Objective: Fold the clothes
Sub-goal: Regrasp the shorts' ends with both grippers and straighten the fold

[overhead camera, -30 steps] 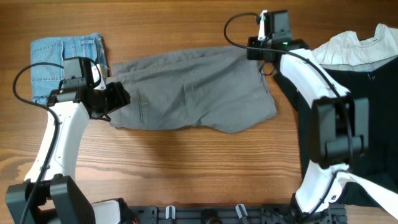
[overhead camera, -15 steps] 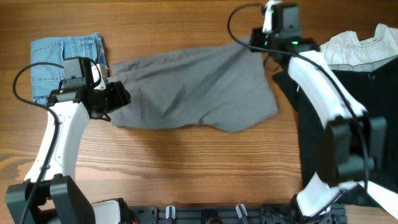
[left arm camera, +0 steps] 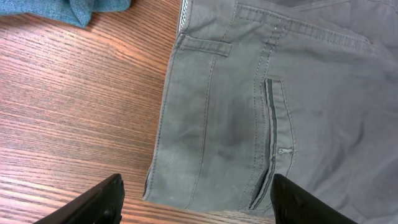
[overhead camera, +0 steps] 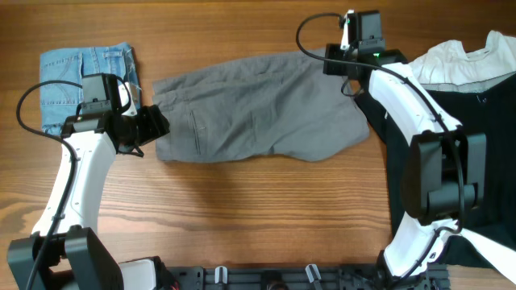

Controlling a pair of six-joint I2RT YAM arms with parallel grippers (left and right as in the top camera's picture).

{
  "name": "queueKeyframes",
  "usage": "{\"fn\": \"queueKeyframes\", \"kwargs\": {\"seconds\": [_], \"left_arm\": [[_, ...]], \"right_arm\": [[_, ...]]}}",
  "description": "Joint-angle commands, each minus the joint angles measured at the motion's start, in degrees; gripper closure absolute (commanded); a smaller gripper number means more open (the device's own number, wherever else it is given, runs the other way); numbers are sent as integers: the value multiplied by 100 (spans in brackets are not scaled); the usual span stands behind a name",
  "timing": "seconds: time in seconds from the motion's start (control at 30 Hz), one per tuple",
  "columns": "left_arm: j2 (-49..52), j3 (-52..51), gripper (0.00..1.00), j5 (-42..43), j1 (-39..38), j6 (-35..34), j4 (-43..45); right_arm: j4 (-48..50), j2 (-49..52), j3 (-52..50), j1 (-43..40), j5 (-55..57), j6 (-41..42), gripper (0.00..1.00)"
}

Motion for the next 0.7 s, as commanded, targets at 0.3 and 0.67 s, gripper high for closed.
{"fn": "queueKeyframes", "kwargs": {"seconds": [0.3,0.67], "left_arm": [[184,-44,86,363,-22,101,745],[1770,-44,95,374,-247,264,1676]], "right_arm": [[-2212,-1113,35,-20,-1751,667,81],[-3303,-997,-1086,-393,-782,1495,68]]}}
